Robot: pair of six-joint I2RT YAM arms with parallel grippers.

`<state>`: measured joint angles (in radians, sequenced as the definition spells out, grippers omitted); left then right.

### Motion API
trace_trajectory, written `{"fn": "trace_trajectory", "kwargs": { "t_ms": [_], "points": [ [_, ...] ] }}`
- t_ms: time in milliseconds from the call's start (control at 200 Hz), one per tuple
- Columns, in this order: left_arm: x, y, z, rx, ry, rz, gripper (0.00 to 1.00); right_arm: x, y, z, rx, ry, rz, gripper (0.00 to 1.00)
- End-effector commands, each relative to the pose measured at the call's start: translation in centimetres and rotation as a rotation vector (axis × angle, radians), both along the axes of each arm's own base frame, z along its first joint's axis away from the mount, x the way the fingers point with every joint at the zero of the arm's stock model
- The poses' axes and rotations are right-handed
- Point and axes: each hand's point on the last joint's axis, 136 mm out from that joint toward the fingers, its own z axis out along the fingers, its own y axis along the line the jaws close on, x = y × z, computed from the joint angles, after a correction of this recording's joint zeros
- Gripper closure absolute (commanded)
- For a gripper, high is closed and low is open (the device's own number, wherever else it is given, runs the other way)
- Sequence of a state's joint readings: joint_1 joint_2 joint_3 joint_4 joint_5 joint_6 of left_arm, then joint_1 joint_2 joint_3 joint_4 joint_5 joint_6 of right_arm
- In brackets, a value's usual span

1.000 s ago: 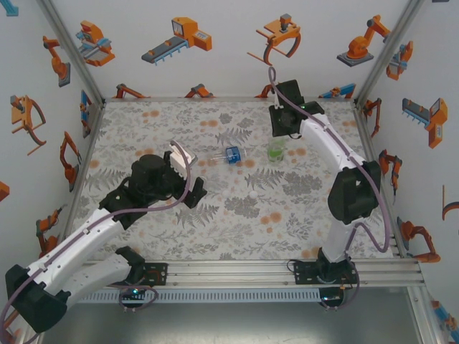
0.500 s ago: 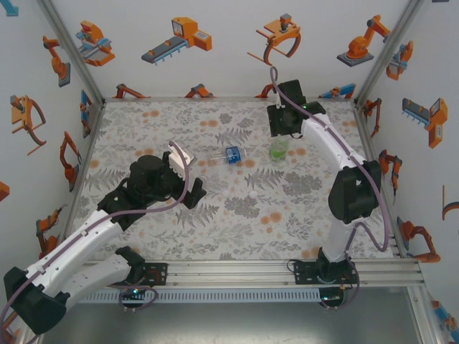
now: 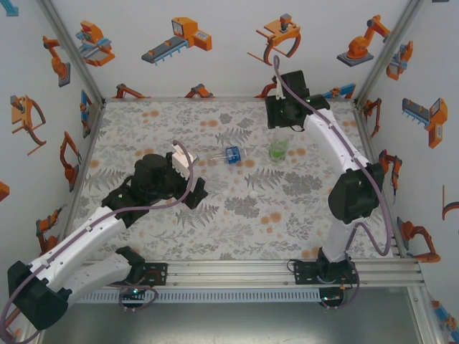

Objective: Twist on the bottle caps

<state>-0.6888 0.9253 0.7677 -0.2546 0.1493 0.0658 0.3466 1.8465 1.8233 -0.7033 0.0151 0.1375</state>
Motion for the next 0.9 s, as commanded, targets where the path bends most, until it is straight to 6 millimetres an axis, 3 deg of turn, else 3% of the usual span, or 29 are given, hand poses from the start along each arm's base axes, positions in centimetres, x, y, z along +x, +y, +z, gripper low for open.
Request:
{"fn": "trace_trajectory", "kwargs": {
  "t_ms": [0,210,375,666,896],
  "points": [
    [0.3,0.2,1.1,-0.031,-0.013,0.024,0.03,-0.7,1.9,1.9,0.115,0.009,0.002,0.45],
    [0.8,0.8,1.3,-0.032,-0.016,0.074,0.03,-0.7,4.7,0.6,0.337,0.120,-0.093,0.43],
    [1.2,0.4,1.7,-0.004,-0.031,0.047,0.03,-1.0,5.9,0.4,0.338,0.120,-0.120,0.38],
    [5.3,-2.5,1.4,0.115,-0.001,-0.134,0.03,-3.1,4.1,2.3,0.296,0.080,-0.126,0.37],
    [10.1,-5.2,-0.8,0.196,0.058,-0.289,0.03,-5.8,2.2,3.1,0.241,0.072,-0.127,0.37]
  ]
}}
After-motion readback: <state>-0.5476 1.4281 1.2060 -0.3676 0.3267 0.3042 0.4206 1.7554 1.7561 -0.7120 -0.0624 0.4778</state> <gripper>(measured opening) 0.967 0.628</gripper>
